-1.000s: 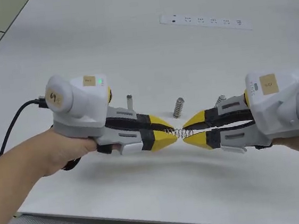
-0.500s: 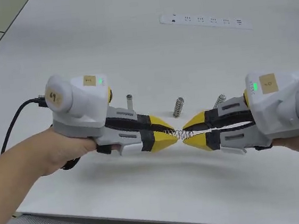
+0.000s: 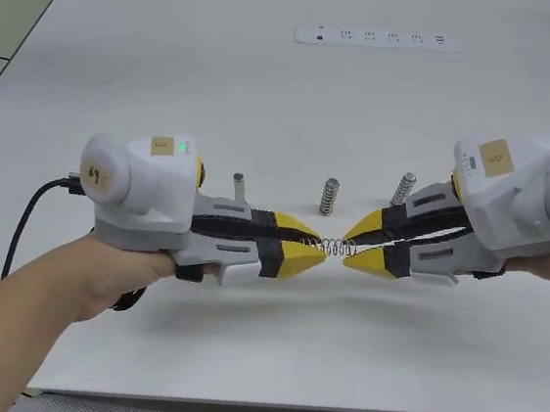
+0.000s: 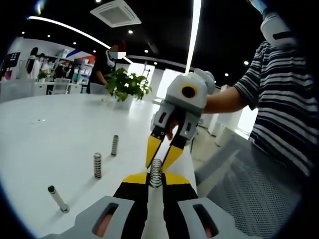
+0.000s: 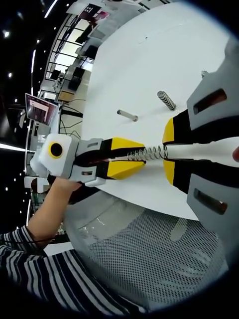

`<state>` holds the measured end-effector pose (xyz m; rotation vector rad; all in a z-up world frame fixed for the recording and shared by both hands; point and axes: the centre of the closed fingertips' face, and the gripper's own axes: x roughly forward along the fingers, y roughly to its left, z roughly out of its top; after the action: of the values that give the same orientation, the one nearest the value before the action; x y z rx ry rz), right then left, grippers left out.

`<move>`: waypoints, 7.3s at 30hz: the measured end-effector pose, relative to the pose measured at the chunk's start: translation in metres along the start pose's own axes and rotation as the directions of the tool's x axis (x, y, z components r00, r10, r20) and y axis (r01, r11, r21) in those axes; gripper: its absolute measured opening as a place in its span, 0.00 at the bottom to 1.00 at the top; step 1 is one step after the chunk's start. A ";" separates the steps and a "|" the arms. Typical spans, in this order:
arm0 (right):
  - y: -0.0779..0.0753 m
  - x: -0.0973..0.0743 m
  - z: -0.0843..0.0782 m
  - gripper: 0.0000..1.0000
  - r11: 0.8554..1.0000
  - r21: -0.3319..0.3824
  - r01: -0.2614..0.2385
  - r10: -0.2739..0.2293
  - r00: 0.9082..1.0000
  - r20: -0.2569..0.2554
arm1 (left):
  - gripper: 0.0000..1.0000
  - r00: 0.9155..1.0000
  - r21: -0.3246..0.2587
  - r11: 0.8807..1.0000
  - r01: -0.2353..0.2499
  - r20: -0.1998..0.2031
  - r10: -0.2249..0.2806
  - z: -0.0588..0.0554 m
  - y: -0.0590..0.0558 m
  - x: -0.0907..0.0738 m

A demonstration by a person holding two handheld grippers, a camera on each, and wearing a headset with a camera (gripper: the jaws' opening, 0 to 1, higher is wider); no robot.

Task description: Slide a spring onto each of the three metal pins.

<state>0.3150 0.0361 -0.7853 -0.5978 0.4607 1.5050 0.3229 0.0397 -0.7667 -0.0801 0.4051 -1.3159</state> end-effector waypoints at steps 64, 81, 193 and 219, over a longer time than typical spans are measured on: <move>-0.002 0.009 0.065 0.07 0.996 -0.091 -0.005 0.015 0.994 0.112 | 0.02 0.998 0.060 0.998 -0.026 -0.063 0.030 -0.012 0.000 -0.005; -0.002 0.009 0.070 0.07 0.992 -0.130 0.002 0.010 0.996 0.089 | 0.05 0.998 0.040 0.999 -0.034 -0.052 0.036 -0.009 0.000 -0.009; -0.088 0.059 0.096 0.08 0.977 -0.136 0.162 -0.154 0.986 0.070 | 0.95 0.938 -0.068 0.936 -0.345 -0.051 0.342 -0.041 0.040 -0.128; -0.097 0.076 0.090 0.08 0.982 -0.080 0.170 -0.165 0.984 0.071 | 0.98 0.935 -0.076 0.932 -0.356 -0.015 0.356 -0.037 0.040 -0.129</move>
<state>0.4062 0.1543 -0.7548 -0.6382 0.2897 1.3835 0.3230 0.1786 -0.7811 -0.0679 0.4485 -0.9417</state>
